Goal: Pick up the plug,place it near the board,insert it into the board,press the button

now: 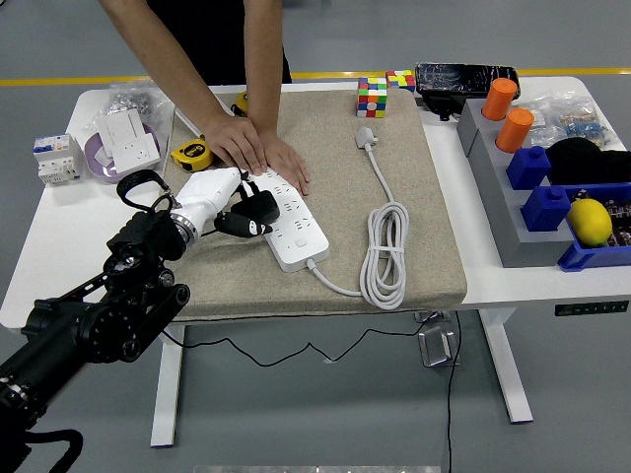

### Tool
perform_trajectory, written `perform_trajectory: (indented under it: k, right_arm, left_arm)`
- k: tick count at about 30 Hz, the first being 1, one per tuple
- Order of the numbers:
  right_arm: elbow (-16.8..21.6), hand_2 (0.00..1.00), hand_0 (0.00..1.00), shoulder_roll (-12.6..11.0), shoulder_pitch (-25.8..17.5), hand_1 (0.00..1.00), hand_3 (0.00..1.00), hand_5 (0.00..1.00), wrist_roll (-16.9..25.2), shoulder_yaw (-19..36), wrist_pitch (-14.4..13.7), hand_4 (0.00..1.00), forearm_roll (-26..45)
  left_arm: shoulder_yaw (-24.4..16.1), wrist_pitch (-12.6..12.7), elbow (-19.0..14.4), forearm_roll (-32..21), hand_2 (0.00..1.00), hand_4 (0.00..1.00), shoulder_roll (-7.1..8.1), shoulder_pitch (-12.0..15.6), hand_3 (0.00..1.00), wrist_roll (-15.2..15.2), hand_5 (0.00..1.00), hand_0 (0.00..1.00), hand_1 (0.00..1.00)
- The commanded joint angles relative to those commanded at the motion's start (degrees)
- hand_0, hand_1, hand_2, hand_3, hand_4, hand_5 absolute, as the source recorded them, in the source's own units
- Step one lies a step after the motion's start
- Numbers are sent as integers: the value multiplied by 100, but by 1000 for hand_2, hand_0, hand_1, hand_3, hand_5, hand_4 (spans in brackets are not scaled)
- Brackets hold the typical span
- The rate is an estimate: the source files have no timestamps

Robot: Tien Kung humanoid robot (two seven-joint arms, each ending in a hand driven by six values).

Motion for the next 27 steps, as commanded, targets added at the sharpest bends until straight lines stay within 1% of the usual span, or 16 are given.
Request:
perform_trajectory:
  k: [1,6,7,12,13,18,19,20,24,25,27]
  right_arm:
    - [1,756,864,0,0,794,776,841,0,0,0,998,-3]
    - [2,756,864,-2,1,794,776,841,1,0,0,998,-5]
    - [2,757,863,-2,1,793,776,841,1,1,0,998,-6]
    - [-1,757,863,-1,3,793,776,841,0,-3,0,998,-2]
    - [0,757,863,-1,1,793,776,841,-1,-1,0,998,-5]
    - [-3,757,863,-4,-2,793,776,841,1,5,0,998,-1]
    - [-3,757,864,-3,-1,793,776,840,1,6,0,998,0]
    - [-3,757,864,-2,0,793,776,840,2,9,1,998,-3]
    - [3,757,864,6,0,793,776,840,3,31,-1,998,-18]
    - [4,756,865,7,-3,793,776,841,2,30,-1,998,-19]
    - [-2,756,865,8,-11,793,776,841,1,14,0,998,-5]
  left_arm:
    - [-1,13,19,24,485,864,-6,-4,445,0,429,417,593]
    - [1,98,103,66,485,864,-35,-23,445,-1,429,417,593]
    - [-3,118,121,92,459,779,-44,-29,444,0,391,382,497]
    - [-10,201,148,132,459,779,-56,-47,444,-8,391,382,497]
    - [-13,192,147,147,379,670,-56,-49,403,-11,323,361,423]
    - [-9,114,156,221,379,670,-59,-52,403,-9,323,361,423]
    - [-10,111,160,231,344,674,-60,-49,369,-9,330,356,384]
    - [-12,114,163,234,344,674,-58,-44,369,-10,330,356,384]
    - [-47,182,175,154,344,674,-19,-15,369,-27,330,356,384]
    - [-66,198,165,145,332,625,-6,-7,343,-32,318,361,380]
    - [-132,255,120,126,332,625,18,13,343,-47,318,361,380]
